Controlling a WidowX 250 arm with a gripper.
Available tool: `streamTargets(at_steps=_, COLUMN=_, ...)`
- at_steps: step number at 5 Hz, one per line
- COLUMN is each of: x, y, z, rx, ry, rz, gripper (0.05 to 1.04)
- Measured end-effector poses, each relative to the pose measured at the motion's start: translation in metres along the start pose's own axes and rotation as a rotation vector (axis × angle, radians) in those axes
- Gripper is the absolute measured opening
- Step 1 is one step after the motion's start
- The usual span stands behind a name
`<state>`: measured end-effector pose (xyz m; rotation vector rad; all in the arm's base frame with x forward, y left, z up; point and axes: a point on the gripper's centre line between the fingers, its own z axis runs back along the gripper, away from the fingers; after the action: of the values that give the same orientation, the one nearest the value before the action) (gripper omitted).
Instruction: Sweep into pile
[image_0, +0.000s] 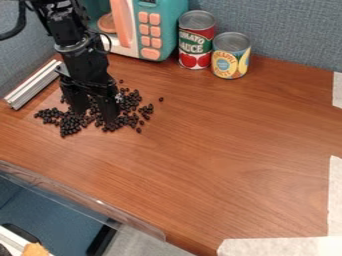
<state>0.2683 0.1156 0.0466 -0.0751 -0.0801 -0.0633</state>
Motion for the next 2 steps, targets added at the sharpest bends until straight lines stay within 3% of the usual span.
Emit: streamTargets(at_steps=2, x=-0.004, y=-0.002, z=-0.009, rx=-0.018, ry=0.028, rz=0.003, gripper=1.0)
